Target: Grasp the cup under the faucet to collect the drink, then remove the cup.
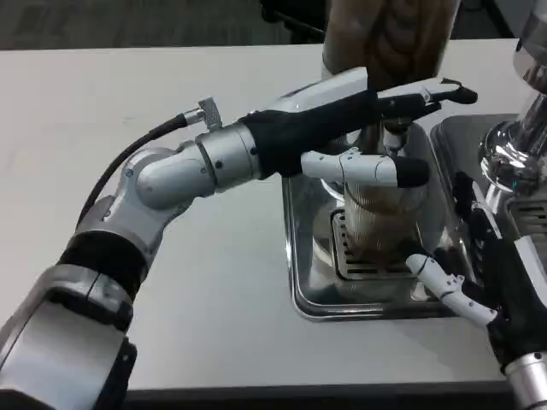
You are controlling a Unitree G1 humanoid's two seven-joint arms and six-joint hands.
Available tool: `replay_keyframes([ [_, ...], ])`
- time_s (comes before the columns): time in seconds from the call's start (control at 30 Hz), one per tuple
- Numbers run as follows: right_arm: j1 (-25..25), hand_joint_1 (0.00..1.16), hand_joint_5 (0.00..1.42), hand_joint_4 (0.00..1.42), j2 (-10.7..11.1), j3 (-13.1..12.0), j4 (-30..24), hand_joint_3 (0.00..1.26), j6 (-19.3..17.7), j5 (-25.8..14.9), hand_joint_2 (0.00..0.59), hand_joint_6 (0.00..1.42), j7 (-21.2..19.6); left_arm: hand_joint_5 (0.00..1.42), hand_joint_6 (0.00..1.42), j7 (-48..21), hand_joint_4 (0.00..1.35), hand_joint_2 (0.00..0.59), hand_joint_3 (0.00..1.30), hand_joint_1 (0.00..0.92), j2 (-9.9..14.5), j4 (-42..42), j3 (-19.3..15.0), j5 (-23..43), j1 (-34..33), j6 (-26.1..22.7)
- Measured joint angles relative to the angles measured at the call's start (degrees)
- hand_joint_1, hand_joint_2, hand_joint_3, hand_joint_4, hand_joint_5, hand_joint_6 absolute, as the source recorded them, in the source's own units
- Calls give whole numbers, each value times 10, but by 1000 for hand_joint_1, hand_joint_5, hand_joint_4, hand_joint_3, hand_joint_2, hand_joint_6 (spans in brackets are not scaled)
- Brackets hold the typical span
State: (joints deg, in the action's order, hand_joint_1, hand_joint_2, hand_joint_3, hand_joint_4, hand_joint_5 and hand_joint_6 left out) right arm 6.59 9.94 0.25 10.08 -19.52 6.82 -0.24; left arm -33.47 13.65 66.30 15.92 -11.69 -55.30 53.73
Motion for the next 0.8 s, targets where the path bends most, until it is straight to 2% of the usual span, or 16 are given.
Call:
replay_keyframes([
  [0.8,-44,574,0,0,0,-6,43,0,-4,-19,240,0,27,33,47,-15,0,32,116,0,0,-4,-16,10,5,-3],
])
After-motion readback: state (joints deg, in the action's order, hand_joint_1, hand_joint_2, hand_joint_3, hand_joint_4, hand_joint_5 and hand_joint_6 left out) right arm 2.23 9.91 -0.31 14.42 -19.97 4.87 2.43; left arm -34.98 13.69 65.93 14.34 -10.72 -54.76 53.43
